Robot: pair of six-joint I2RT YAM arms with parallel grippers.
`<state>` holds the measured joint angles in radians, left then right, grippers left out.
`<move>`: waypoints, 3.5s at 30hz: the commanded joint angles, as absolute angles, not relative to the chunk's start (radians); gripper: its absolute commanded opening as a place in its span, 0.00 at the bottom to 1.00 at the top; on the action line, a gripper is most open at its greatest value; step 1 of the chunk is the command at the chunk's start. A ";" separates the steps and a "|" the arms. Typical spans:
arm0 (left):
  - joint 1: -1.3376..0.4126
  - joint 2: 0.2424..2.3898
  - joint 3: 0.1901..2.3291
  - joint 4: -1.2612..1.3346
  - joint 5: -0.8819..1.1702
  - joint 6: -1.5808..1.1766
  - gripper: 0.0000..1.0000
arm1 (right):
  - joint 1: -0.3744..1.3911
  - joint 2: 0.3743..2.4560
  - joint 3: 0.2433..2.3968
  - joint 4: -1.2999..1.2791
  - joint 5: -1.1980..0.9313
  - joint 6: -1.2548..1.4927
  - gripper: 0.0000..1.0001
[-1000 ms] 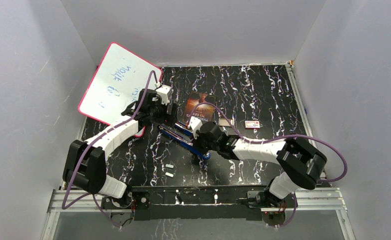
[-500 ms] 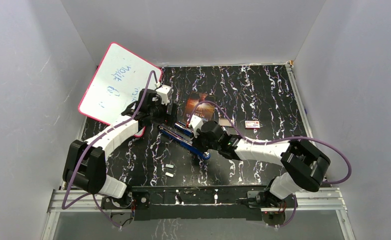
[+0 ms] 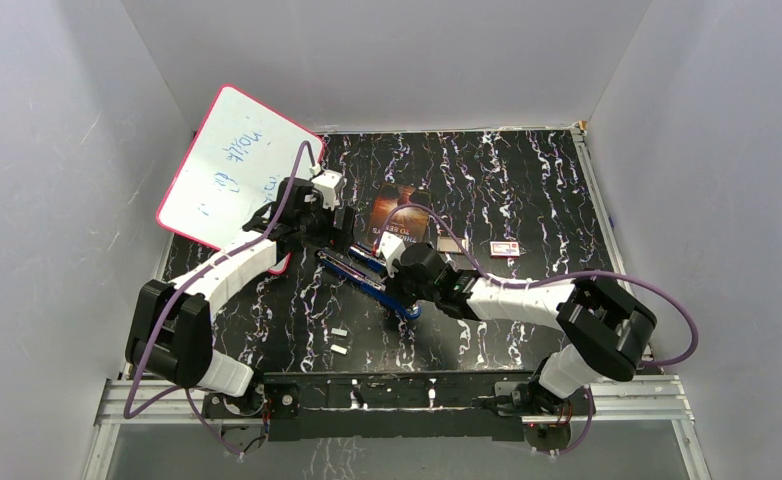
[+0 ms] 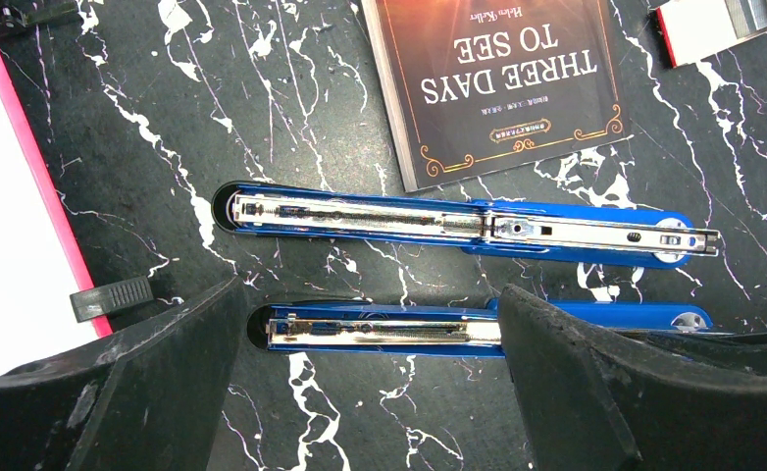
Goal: Load the staples into the stapler
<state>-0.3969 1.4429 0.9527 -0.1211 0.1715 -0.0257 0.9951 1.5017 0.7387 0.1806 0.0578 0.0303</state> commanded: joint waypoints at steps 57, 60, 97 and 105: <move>-0.402 1.414 0.961 -0.133 0.169 -0.014 0.98 | 0.998 1.517 0.761 0.142 0.098 0.035 0.01; -0.402 1.414 0.960 -0.134 0.169 -0.014 0.98 | 0.998 1.514 0.763 0.121 0.102 0.037 0.01; -0.403 1.417 0.962 -0.132 0.170 -0.014 0.98 | 0.999 1.502 0.764 0.078 0.086 0.024 0.33; -0.403 1.416 0.962 -0.133 0.170 -0.014 0.98 | 0.998 1.455 0.768 0.111 0.076 0.028 0.36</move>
